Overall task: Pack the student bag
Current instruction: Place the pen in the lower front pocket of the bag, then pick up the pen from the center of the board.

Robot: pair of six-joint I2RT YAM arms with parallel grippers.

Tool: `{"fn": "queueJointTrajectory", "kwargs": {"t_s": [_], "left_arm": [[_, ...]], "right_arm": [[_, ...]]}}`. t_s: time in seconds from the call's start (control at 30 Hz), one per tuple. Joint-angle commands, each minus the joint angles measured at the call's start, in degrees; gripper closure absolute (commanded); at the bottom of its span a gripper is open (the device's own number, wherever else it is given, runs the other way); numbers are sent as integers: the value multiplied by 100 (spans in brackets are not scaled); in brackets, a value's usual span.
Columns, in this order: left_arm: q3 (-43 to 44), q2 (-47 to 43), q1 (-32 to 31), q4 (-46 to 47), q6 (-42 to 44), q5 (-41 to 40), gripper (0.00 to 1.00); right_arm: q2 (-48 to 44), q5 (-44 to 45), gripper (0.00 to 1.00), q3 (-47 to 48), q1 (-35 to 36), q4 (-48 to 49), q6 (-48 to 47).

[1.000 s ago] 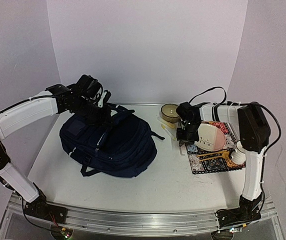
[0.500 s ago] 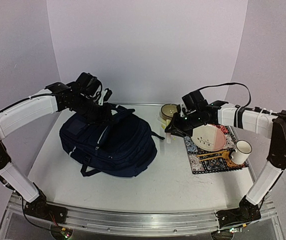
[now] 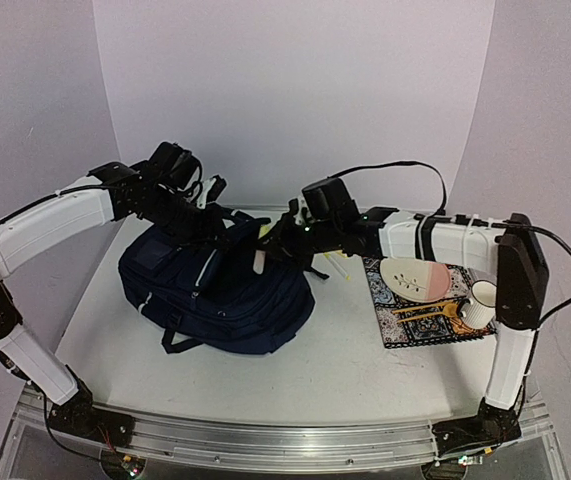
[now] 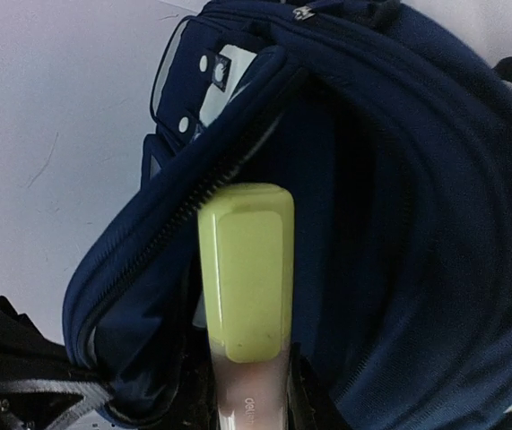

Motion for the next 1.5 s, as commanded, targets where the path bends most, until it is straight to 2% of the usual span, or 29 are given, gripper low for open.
{"fn": "queueJointTrajectory", "kwargs": {"t_s": [0.0,0.17,0.43,0.63,0.8,0.97,1.17,1.33,1.47], "left_arm": [[374,-438,-51,574,-196,626,100],[304,-587,-51,725,-339,619,100],[70,-689,-28,712,-263,-173,100],[-56,-592,60,624,-154,-689,100],[-154,-544,139,509,-24,-1066,100],[-255,-524,228,409,46,-1207,100],[-169,-523,330,239,134,-1369,100],[-107,-449,371,164,139,-1350,100],[-58,-395,371,160,116,-1241,100]], "right_arm": [[566,18,96,776,230,365,385],[1018,-88,73,1357,345,321,357],[616,323,57,1384,333,-458,-537],[270,615,52,1358,277,-1242,-1490],[-154,809,48,958,125,-1643,-2289],[-358,1435,46,796,-233,-2360,-3054],[-116,2144,46,762,-756,-3193,-3654],[331,2584,47,723,-1026,-3326,-4030],[860,2698,52,921,-1189,-3336,-4211]]}}
